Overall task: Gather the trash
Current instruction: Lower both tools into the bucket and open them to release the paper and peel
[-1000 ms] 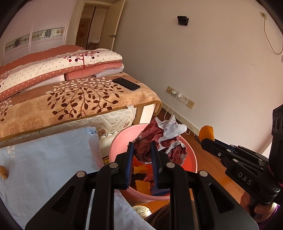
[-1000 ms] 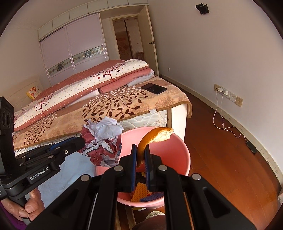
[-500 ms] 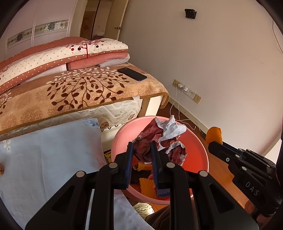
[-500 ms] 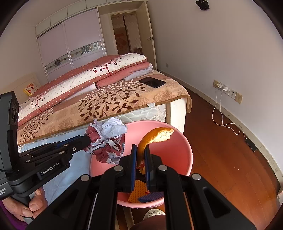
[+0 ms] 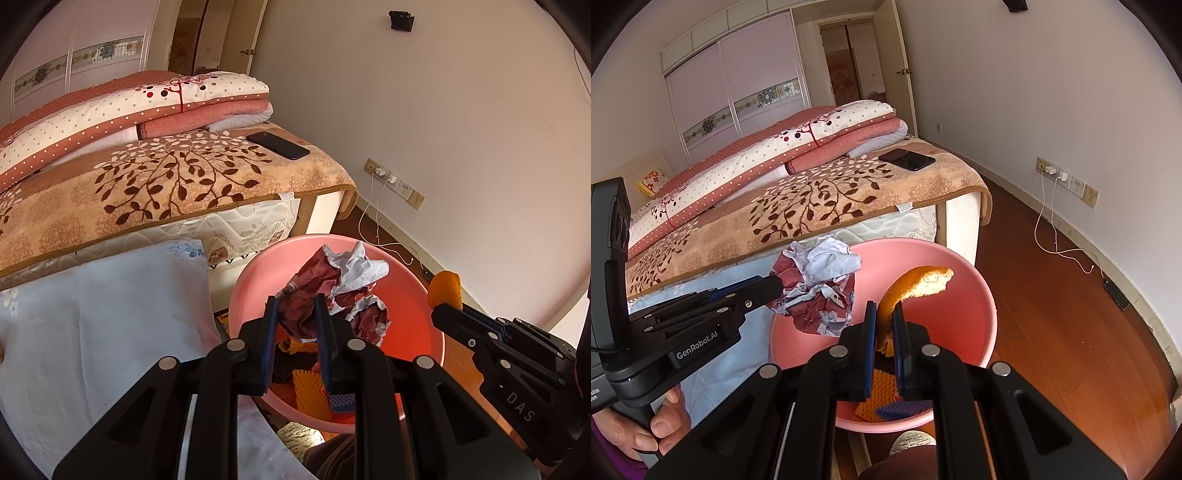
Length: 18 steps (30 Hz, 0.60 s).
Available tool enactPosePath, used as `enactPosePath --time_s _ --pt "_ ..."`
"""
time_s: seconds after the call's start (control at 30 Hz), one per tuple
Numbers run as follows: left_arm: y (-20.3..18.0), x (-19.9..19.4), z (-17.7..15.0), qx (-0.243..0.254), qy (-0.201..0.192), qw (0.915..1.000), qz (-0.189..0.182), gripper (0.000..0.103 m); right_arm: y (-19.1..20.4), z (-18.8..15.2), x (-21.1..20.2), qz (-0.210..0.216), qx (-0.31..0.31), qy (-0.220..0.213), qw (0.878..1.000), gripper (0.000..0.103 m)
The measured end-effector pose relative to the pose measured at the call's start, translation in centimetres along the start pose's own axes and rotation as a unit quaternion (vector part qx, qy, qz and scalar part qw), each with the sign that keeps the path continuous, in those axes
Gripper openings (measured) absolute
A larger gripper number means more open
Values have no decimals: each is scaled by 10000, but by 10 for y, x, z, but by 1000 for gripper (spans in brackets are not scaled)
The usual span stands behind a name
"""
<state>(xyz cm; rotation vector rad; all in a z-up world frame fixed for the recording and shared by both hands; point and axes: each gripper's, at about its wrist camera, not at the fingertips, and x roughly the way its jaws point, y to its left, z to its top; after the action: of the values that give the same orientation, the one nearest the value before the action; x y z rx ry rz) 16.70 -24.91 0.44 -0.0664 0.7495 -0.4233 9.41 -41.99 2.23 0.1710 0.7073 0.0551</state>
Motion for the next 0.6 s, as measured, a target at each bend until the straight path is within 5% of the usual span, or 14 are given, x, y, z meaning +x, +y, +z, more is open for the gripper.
enactPosePath --time_s 0.6 --pt "2 12 0 -101 289 9995 -14 27 -3 -2 7 -6 0 92 10000 8"
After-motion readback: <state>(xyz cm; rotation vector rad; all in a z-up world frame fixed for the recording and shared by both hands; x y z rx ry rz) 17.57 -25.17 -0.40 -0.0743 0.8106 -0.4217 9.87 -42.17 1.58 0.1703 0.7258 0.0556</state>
